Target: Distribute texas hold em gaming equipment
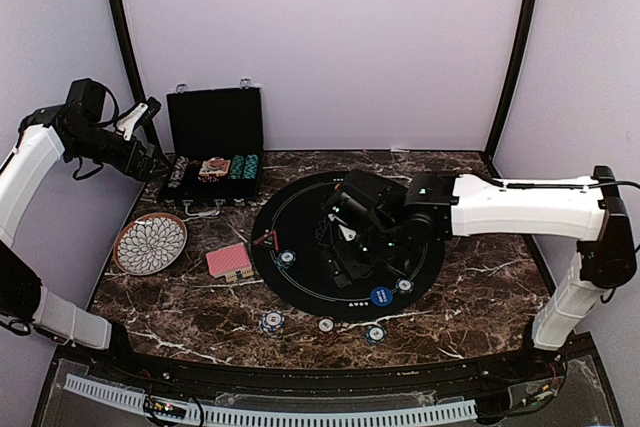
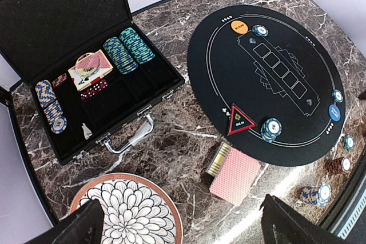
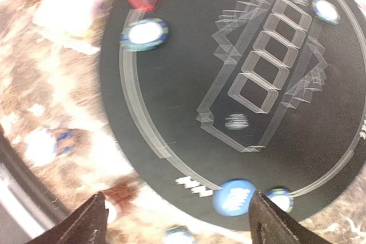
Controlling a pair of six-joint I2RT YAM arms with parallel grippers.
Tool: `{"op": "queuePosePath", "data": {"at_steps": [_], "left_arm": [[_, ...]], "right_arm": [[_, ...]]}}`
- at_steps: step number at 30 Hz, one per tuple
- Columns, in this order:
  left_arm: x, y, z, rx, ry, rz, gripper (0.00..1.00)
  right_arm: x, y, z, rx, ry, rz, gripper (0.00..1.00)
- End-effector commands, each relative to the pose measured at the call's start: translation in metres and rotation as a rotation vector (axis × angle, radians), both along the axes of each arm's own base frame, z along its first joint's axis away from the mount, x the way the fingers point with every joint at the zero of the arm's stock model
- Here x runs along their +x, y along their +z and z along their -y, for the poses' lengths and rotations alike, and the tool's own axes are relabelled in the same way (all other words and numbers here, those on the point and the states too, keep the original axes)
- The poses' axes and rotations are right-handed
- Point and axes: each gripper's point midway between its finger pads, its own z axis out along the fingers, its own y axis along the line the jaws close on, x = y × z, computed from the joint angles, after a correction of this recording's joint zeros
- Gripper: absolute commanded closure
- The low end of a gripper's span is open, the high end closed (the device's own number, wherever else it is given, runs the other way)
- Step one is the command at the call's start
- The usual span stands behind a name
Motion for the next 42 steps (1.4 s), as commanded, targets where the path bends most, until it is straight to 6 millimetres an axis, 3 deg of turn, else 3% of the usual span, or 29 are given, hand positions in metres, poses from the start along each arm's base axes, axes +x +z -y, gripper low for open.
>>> {"op": "queuePosePath", "data": {"at_steps": [1, 10, 21, 42], "left_arm": [[-0.011, 0.014, 0.004, -0.003, -0.025, 0.026, 0.01], [-0.012, 0.016, 0.006, -0.008, -0.031, 0.029, 0.01], [-0.012, 0.019, 0.007, -0.014, -0.036, 0.033, 0.01], [-0.009, 0.019, 0.005, -0.008, -0.031, 0.033, 0.01]], "right_arm": [[-0.04, -0.018, -0.018, -0.084, 0.134, -0.056, 0.11], [-0.077, -0.053, -0.04, -0.167, 0.257, -0.11, 0.08], [-0.085, -0.076, -0.05, -0.194, 0.308, -0.148, 0.08], [-0.087, -0.095, -0.052, -0.228, 0.322, -0.167, 0.36]]}}
